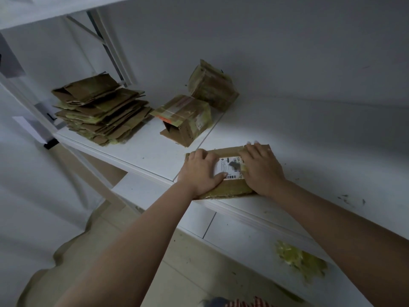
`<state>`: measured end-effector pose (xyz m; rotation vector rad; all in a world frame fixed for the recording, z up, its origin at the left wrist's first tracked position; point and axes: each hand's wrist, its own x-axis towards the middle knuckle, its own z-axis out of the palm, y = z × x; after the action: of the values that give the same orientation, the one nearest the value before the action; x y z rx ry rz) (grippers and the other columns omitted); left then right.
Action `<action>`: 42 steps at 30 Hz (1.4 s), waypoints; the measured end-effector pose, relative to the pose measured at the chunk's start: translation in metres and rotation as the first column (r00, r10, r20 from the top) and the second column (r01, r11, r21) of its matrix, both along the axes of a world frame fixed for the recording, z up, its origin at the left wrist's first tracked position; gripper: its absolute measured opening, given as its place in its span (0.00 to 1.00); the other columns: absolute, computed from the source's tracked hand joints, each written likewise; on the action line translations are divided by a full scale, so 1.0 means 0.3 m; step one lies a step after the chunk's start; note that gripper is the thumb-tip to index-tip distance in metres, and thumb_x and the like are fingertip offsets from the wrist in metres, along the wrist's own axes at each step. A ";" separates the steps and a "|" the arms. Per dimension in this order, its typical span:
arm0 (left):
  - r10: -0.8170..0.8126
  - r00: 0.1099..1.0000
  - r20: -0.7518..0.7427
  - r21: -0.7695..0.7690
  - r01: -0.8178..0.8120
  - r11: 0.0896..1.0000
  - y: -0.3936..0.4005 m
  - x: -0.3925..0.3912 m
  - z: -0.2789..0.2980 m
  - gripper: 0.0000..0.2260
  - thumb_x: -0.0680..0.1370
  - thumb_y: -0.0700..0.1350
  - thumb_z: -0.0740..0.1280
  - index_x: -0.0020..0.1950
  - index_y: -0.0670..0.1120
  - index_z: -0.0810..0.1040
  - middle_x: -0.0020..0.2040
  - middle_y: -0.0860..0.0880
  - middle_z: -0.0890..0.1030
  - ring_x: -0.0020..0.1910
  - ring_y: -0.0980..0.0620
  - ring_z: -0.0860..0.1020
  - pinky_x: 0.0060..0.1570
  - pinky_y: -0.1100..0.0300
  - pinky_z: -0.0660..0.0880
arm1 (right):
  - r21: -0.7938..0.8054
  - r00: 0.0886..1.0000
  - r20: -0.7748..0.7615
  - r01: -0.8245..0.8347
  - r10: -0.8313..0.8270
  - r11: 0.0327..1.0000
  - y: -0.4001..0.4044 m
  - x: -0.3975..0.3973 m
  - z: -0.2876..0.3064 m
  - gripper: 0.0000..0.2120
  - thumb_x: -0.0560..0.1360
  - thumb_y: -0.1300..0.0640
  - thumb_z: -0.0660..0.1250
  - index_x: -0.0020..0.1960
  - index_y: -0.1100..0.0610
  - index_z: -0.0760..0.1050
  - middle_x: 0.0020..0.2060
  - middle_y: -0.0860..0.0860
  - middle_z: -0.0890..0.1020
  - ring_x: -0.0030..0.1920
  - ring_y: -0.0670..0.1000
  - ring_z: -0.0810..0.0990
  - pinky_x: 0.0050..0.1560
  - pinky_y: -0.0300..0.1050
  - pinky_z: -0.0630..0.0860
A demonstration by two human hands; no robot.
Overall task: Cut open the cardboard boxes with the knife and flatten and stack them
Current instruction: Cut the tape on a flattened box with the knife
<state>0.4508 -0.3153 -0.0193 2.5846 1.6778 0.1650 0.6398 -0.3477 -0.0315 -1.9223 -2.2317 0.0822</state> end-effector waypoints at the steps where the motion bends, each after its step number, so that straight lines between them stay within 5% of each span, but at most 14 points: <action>1: -0.003 1.000 0.003 0.013 0.003 1.000 0.000 0.012 -0.020 0.30 0.77 0.65 0.59 0.74 0.51 0.62 0.73 0.42 0.62 0.73 0.41 0.59 0.71 0.44 0.58 | -0.068 1.000 -0.001 -0.009 0.008 0.998 0.001 0.004 -0.021 0.30 0.79 0.47 0.57 0.77 0.54 0.52 0.77 0.55 0.51 0.77 0.57 0.45 0.74 0.57 0.48; 4: 0.005 0.999 -0.048 -0.073 -0.008 0.997 -0.010 0.029 -0.093 0.31 0.79 0.64 0.50 0.79 0.56 0.45 0.80 0.47 0.43 0.78 0.45 0.41 0.74 0.40 0.44 | -0.168 1.000 0.015 -0.003 0.006 0.986 0.012 0.020 -0.064 0.33 0.79 0.40 0.52 0.78 0.49 0.41 0.77 0.51 0.41 0.76 0.55 0.36 0.74 0.58 0.39; 6: 0.007 0.996 -0.084 -0.109 -0.016 0.994 0.001 0.026 -0.121 0.30 0.80 0.65 0.46 0.78 0.58 0.41 0.79 0.49 0.40 0.77 0.46 0.37 0.73 0.41 0.41 | -0.186 1.000 0.014 -0.012 0.014 0.982 0.021 0.023 -0.077 0.33 0.79 0.39 0.51 0.78 0.48 0.41 0.77 0.50 0.40 0.76 0.54 0.36 0.74 0.58 0.40; 30: 0.088 0.987 -0.132 -0.145 -0.107 0.984 -0.013 0.047 -0.131 0.30 0.78 0.68 0.42 0.77 0.62 0.37 0.79 0.47 0.37 0.77 0.43 0.36 0.74 0.39 0.42 | -0.215 0.997 0.081 0.002 0.016 0.977 0.044 0.016 -0.089 0.35 0.79 0.38 0.51 0.78 0.50 0.39 0.77 0.52 0.40 0.76 0.56 0.36 0.73 0.60 0.39; 34: 0.079 0.994 -0.078 -0.195 -0.093 0.976 -0.019 0.046 -0.104 0.31 0.78 0.67 0.45 0.77 0.61 0.38 0.79 0.47 0.38 0.77 0.44 0.36 0.73 0.39 0.41 | -0.309 0.999 -0.030 -0.023 0.014 0.951 0.046 0.025 -0.045 0.32 0.80 0.40 0.50 0.78 0.49 0.42 0.77 0.52 0.40 0.76 0.55 0.35 0.73 0.58 0.37; 38: 0.132 0.962 0.238 -0.300 -0.057 0.952 -0.011 0.015 -0.045 0.35 0.79 0.63 0.55 0.79 0.52 0.44 0.80 0.46 0.44 0.78 0.46 0.41 0.73 0.40 0.40 | -0.201 0.860 -0.501 -0.004 -0.099 0.979 0.038 0.058 0.040 0.23 0.83 0.54 0.52 0.77 0.55 0.54 0.77 0.54 0.51 0.77 0.55 0.45 0.74 0.53 0.46; 42: 0.210 0.921 0.328 -0.170 -0.161 0.972 -0.010 -0.002 0.003 0.30 0.81 0.59 0.56 0.78 0.47 0.52 0.79 0.44 0.51 0.78 0.45 0.48 0.74 0.41 0.45 | -0.039 0.827 -0.492 0.289 -0.270 0.956 0.051 0.091 0.047 0.13 0.81 0.57 0.56 0.62 0.62 0.70 0.58 0.62 0.72 0.61 0.63 0.71 0.55 0.51 0.70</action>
<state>0.4500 -0.3183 -0.0183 2.1407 1.7265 0.4610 0.6671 -0.3324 -0.0174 -1.9152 -1.5946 0.4344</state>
